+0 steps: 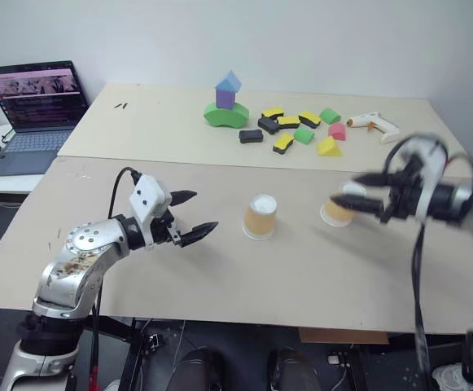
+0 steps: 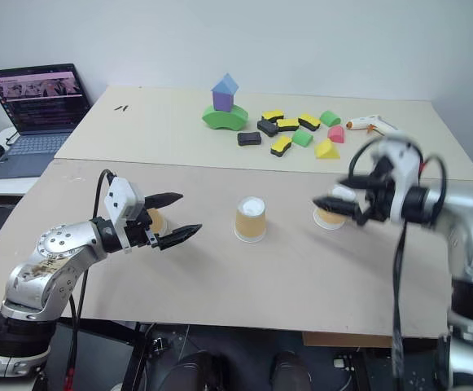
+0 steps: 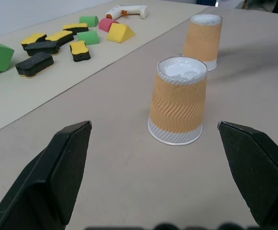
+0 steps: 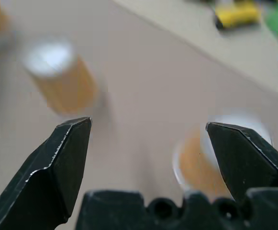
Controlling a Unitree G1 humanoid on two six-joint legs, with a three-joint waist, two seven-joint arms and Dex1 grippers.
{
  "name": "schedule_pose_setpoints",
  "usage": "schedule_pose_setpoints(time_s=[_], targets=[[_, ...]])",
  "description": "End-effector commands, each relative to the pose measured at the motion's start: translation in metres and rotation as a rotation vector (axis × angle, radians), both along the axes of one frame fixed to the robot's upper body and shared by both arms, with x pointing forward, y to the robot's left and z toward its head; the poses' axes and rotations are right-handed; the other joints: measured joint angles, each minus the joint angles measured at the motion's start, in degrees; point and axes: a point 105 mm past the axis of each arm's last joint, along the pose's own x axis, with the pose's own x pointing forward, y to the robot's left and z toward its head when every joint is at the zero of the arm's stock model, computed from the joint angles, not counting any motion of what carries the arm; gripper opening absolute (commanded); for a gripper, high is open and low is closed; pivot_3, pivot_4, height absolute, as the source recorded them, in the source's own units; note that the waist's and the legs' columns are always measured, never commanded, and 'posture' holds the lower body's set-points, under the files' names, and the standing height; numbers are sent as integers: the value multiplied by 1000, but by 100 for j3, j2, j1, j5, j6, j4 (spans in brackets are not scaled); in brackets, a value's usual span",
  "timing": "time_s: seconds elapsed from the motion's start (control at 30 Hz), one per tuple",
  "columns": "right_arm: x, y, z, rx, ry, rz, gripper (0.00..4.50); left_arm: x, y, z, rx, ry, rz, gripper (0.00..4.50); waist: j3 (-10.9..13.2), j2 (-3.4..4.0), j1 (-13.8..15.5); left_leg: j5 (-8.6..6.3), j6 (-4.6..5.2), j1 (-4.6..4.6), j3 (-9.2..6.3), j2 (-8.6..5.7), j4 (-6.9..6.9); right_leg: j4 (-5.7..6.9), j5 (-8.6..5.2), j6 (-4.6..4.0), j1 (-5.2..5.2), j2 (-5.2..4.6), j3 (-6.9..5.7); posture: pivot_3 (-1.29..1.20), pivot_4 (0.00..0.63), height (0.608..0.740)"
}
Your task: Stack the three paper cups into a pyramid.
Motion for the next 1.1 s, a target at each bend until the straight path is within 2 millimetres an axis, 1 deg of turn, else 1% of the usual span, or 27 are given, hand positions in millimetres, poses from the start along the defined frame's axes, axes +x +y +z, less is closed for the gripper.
schedule_pose_setpoints(time_s=[0.03,0.13,0.23,0.27,0.37,0.43,0.53,0.6,0.77,0.87,1.1], targets=[[1,-7,6,-75,-97,-101,4488,-5,-3,13,2,-52,-16,4500,-1,2,-28,0,0,1,1,2,1,-1,0,0,0,7,5,0,150,695],[6,-1,-2,-38,-106,-120,4488,-4,-4,14,3,-52,-24,4500,-1,2,-79,0,0,2,2,5,1,-3,-1,2,3,22,13,0,150,695],[13,2,-3,-6,-125,-138,4488,-3,-4,15,7,-55,-24,4500,-1,3,-82,1,-1,5,2,8,1,-4,-1,3,3,32,21,0,150,695],[16,4,-2,12,-136,-142,4488,-2,-4,15,8,-56,-23,4500,0,3,-81,1,-1,5,2,8,0,-4,-2,3,3,32,22,0,150,695],[24,14,8,147,-166,-146,4488,-2,-4,16,2,-59,-22,4500,0,3,-81,1,-1,5,2,8,1,-5,-2,3,3,35,22,0,150,695],[27,15,11,192,-178,-159,4488,-1,-5,18,-12,-58,-20,4500,0,3,-80,1,-1,4,2,8,0,-6,-2,3,3,36,22,0,150,695],[35,8,8,191,-174,-213,4488,-2,-6,19,-9,-63,-21,4500,0,3,-47,2,-1,3,0,7,-1,-8,-2,3,5,38,17,0,150,695],[41,7,10,212,-183,-231,4488,-2,-6,20,-7,-67,-20,4500,0,3,-53,1,-1,2,2,3,0,-9,-3,4,5,36,18,0,150,695],[51,11,9,213,-195,-246,4488,-2,-5,19,-6,-66,-14,4500,0,4,-85,2,-1,2,2,6,-2,-5,-3,3,1,41,19,0,150,695],[57,17,12,226,-207,-235,4488,-2,-5,19,-7,-66,-10,4500,0,4,-91,2,-1,2,4,5,-2,-7,-3,3,1,41,20,0,150,695],[62,24,15,234,-217,-217,4488,-3,-4,19,-4,-64,-2,4500,1,5,-81,2,0,2,4,4,-2,-7,-3,3,1,41,20,0,150,695]])
